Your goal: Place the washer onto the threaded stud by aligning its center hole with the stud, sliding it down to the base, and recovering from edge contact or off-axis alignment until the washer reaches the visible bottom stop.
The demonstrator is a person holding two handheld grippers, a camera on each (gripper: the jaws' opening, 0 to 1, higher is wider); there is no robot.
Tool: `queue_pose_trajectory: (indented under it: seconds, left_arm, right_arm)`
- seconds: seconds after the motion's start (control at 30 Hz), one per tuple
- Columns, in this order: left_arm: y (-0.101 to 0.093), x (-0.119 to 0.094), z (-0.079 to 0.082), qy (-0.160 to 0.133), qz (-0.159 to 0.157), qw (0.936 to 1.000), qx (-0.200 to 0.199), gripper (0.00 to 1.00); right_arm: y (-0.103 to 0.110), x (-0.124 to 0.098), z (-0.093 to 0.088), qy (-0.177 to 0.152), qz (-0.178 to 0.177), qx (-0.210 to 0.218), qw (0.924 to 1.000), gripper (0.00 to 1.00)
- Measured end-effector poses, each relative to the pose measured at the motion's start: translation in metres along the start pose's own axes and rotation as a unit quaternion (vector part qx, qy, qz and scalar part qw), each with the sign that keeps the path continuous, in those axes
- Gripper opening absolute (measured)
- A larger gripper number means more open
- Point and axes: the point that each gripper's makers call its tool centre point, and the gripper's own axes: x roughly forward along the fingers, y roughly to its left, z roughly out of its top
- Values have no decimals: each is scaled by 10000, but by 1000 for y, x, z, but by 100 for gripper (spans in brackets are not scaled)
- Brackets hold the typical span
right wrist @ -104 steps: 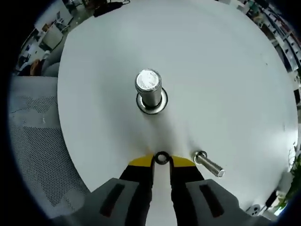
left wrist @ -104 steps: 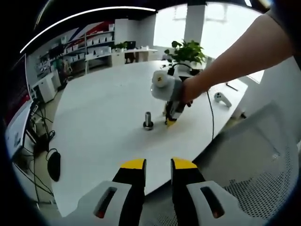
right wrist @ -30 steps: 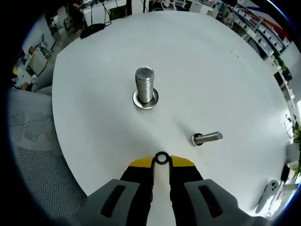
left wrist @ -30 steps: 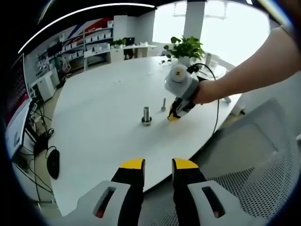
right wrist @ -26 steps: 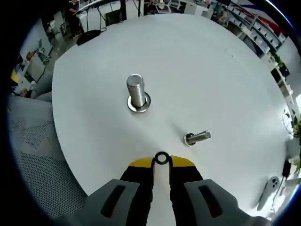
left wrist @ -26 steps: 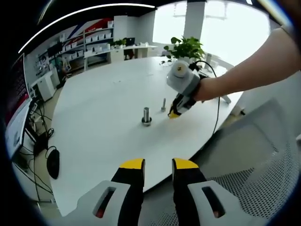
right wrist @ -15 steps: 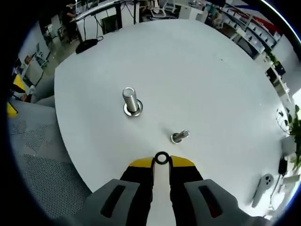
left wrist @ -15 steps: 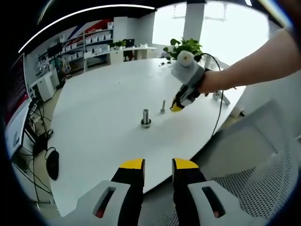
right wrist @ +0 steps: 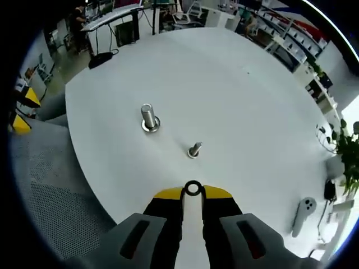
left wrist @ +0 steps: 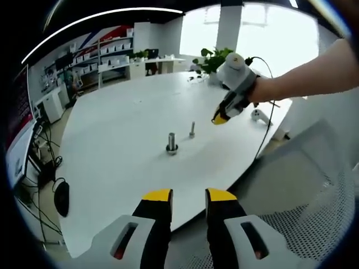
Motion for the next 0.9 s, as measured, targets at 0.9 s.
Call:
queue_pose_trajectory:
  seconds: [0.9]
  left_arm:
    - [-1,1,3,-33,-25,9999,103,21]
  right_arm:
    - [-6,-11,14,-173,-49,-31,9998,13]
